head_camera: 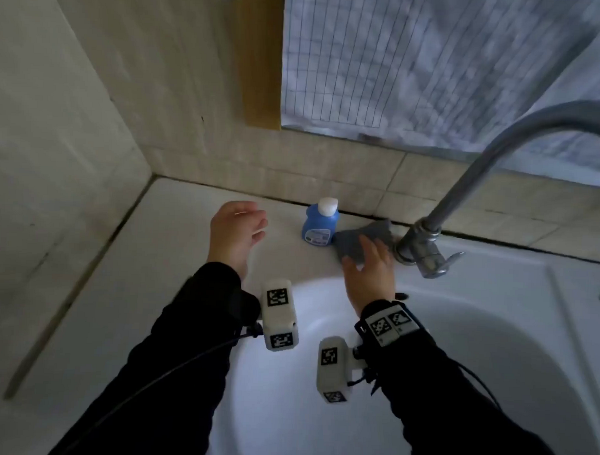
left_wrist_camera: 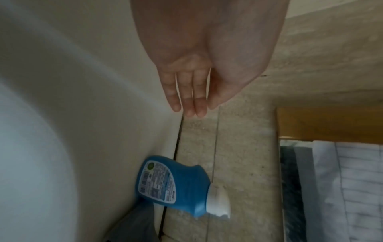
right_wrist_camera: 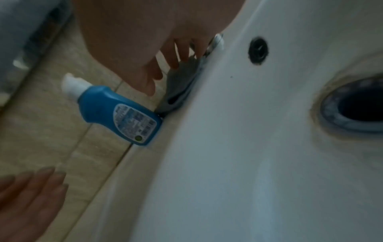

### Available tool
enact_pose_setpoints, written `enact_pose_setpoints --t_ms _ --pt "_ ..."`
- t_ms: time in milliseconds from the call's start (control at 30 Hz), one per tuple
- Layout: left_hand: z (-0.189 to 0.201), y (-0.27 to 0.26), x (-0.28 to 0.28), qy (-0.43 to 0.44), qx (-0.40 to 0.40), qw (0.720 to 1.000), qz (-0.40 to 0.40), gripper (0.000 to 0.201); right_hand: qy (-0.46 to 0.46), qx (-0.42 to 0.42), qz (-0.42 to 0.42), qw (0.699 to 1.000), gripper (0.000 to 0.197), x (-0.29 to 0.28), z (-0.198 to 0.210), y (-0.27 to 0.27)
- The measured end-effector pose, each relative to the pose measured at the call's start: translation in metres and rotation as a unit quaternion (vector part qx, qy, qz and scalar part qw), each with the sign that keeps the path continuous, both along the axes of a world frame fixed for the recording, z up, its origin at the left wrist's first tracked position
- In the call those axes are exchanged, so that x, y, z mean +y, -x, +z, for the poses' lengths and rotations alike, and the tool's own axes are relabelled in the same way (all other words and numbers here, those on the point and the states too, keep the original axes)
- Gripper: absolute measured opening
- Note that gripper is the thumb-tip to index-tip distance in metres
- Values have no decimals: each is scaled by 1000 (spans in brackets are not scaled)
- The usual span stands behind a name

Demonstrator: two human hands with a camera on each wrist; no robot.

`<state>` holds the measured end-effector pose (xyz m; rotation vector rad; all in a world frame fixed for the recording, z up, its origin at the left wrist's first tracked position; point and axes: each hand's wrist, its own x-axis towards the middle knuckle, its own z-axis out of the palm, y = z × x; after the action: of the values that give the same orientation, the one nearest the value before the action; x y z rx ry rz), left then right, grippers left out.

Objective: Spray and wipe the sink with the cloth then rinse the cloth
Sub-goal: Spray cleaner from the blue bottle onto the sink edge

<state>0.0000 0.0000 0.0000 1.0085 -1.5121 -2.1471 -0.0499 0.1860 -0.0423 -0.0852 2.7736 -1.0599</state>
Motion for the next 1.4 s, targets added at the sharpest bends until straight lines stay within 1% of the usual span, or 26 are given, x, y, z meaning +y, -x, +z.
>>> enact_pose_setpoints --t_ms 67,100,200,333,400,467,567,633,733,800,833,933,967,1067,1100,1133,1267,1333,1400 --pt "-9 14 2 35 -12 999 -18 19 -66 -10 14 998 60 -1 -8 8" --pt "-13 21 4 44 -15 998 -34 25 -84 -13 15 996 62 -1 -11 12" --pt "-21 38 14 73 -15 993 -89 46 -95 -4 12 995 69 -5 -18 20" --pt "-21 51 27 98 -4 982 -161 57 -130 7 17 991 76 -8 -28 24" --pt "-22 55 32 113 -4 975 -190 56 -149 19 30 988 77 -7 -33 23" --pt "-26 58 36 132 -15 968 -212 50 -163 33 43 985 76 -5 -37 22" --pt "-28 60 38 149 -9 962 -228 43 -178 46 60 981 72 -3 -39 20" --pt "-29 58 35 152 -1 964 -219 37 -191 46 71 978 71 -3 -40 19" --pt "-24 49 19 143 39 976 -162 35 -200 59 104 972 72 -13 -41 10" --pt "-16 42 0 152 57 980 -115 38 -200 86 157 963 75 -35 -38 -7" --pt "-12 39 -9 156 63 981 -96 39 -195 96 194 957 73 -48 -38 -18" --pt "1 32 -35 166 71 982 -57 39 -205 116 317 919 73 -85 -38 -50" --pt "4 31 -41 165 71 982 -52 37 -213 117 337 910 74 -91 -34 -55" --pt "7 26 -54 150 67 985 -43 37 -211 106 365 900 71 -93 -28 -50" --pt "6 24 -57 144 65 987 -39 38 -212 109 368 899 69 -87 -29 -43" --pt "6 23 -59 141 64 987 -37 39 -210 114 355 904 66 -80 -30 -33" --pt "0 14 -60 130 60 989 -38 38 -239 77 242 937 66 -47 -34 10" --pt "-2 10 -58 128 59 989 -41 38 -237 65 212 946 67 -50 -33 15" --pt "-4 8 -56 127 60 989 -42 37 -212 50 206 954 69 -67 -32 10"
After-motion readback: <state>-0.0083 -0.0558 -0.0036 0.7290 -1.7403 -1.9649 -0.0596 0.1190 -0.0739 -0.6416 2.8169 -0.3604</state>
